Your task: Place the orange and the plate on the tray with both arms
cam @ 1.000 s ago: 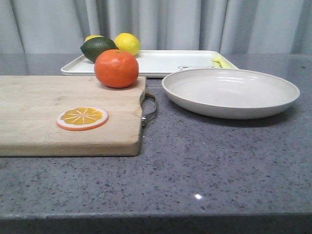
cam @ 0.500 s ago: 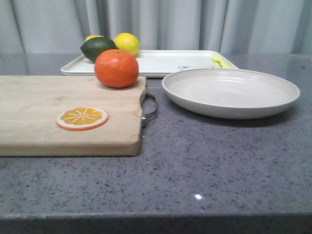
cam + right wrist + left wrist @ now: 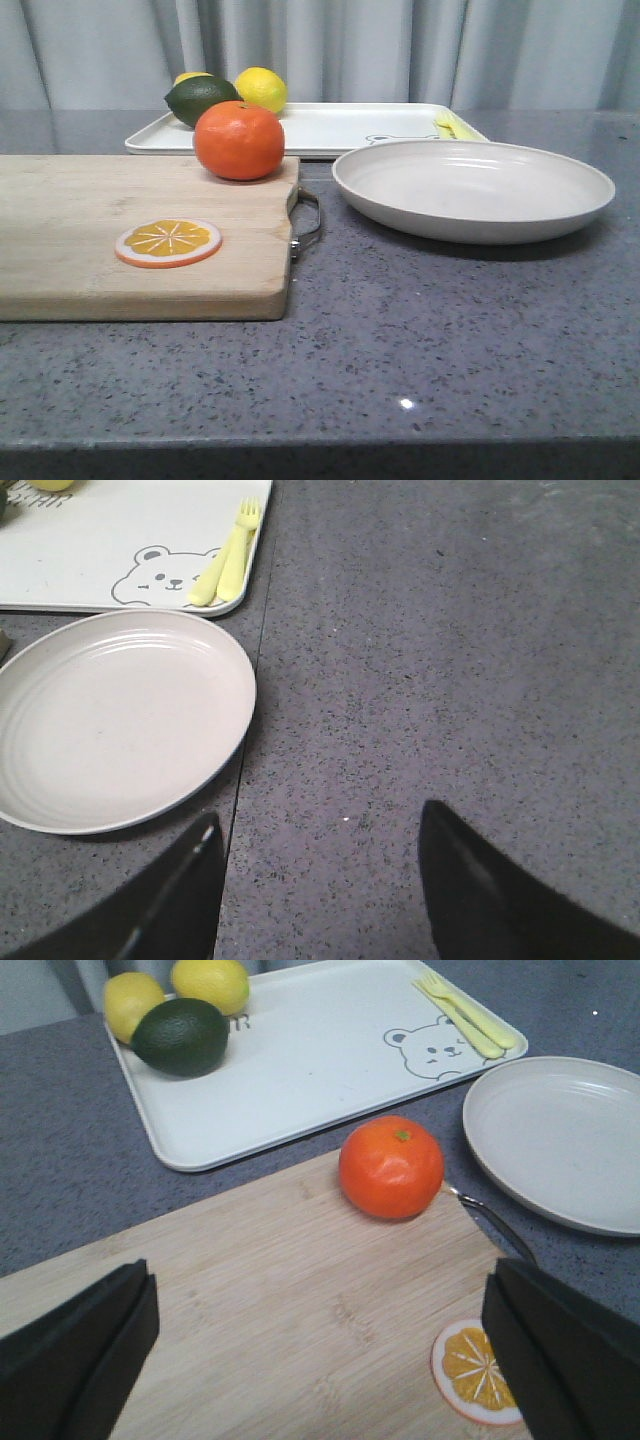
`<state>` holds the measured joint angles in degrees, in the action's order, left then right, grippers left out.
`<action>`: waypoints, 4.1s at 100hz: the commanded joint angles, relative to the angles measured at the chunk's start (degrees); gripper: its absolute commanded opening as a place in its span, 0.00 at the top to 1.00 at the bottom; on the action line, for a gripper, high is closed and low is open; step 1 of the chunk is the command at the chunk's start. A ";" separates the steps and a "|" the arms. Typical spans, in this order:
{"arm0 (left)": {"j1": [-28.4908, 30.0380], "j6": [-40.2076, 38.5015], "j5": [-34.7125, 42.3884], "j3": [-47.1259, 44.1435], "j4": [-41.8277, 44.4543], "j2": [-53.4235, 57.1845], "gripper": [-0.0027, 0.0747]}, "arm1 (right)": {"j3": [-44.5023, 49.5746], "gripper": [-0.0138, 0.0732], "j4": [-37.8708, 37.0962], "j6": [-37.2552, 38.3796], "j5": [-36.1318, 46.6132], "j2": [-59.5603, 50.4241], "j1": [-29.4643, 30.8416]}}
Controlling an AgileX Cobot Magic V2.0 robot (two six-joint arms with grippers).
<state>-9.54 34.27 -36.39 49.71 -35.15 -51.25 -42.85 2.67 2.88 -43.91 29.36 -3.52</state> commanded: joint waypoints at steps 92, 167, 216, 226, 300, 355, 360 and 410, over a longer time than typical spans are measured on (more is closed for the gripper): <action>-14.53 10.22 11.78 23.48 -7.87 -35.78 0.17 | -2.01 0.33 -0.05 -0.44 4.24 0.68 -0.02; -14.26 10.22 13.15 23.48 -7.87 -45.61 0.17 | -2.01 0.33 -1.97 -0.44 3.96 0.68 -0.02; -14.26 10.22 12.38 23.48 -7.87 -46.01 0.51 | -2.01 0.33 -2.33 -0.44 4.01 0.68 -0.02; -14.26 10.22 12.09 23.48 -7.87 -46.01 0.63 | -2.01 0.33 -3.99 -0.44 4.06 0.68 -0.02; -23.28 10.22 6.93 33.46 -7.87 -44.08 0.67 | -2.01 0.33 -4.84 -0.44 4.44 0.68 -0.02; -32.00 10.22 10.33 40.30 -6.32 -54.77 0.67 | -2.01 0.33 -4.84 -0.44 3.99 0.68 -0.02; -32.14 10.22 11.14 40.30 -6.13 -55.34 0.67 | -2.01 0.33 -4.84 -0.44 3.99 0.68 -0.02; -33.04 10.22 11.32 40.44 -6.13 -56.75 0.35 | -2.01 0.33 -4.84 -0.44 3.99 0.68 -0.02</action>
<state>-41.82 44.38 -27.60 88.24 -39.92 -110.92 -42.85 -1.33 2.88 -43.76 29.36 -3.52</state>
